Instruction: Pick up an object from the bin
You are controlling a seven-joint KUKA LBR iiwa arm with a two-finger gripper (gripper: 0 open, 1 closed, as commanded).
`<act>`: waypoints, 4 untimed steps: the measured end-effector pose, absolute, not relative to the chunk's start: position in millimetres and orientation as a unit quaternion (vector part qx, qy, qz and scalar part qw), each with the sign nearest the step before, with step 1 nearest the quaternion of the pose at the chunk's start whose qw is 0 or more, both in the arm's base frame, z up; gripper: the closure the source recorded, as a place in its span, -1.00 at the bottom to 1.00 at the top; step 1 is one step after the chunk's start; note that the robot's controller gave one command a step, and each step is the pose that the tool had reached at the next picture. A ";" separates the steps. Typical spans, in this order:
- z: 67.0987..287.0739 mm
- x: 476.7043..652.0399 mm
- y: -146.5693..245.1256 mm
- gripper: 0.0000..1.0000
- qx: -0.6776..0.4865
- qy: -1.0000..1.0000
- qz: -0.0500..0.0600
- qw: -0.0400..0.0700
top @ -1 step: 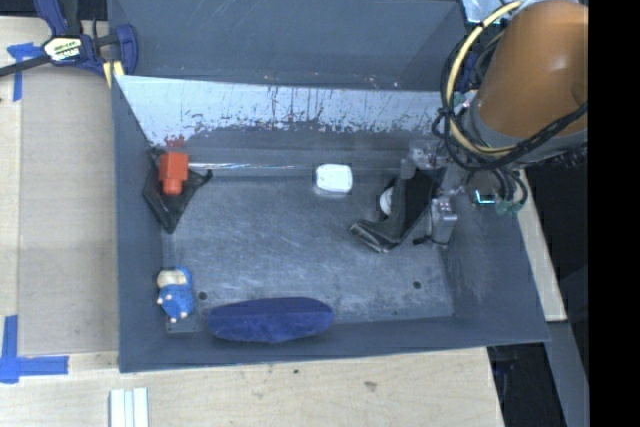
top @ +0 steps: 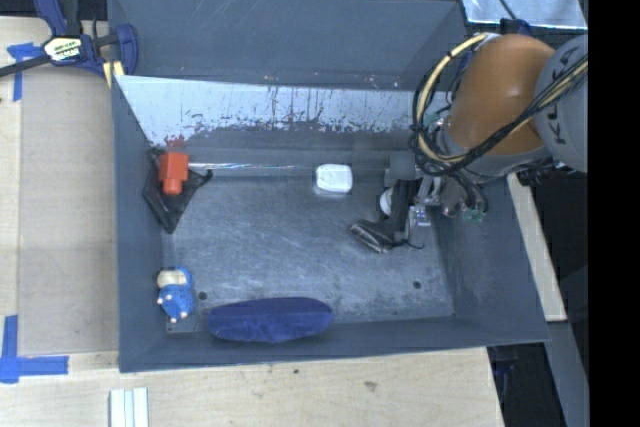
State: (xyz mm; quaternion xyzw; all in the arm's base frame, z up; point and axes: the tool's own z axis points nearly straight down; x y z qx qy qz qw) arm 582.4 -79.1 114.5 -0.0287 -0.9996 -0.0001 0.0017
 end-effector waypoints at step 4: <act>183.4 611.8 -120.0 1.00 0.228 -0.974 0.001 -0.002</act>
Offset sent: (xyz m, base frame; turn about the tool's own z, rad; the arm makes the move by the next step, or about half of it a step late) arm 0.0084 -0.0200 -0.0445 -0.5995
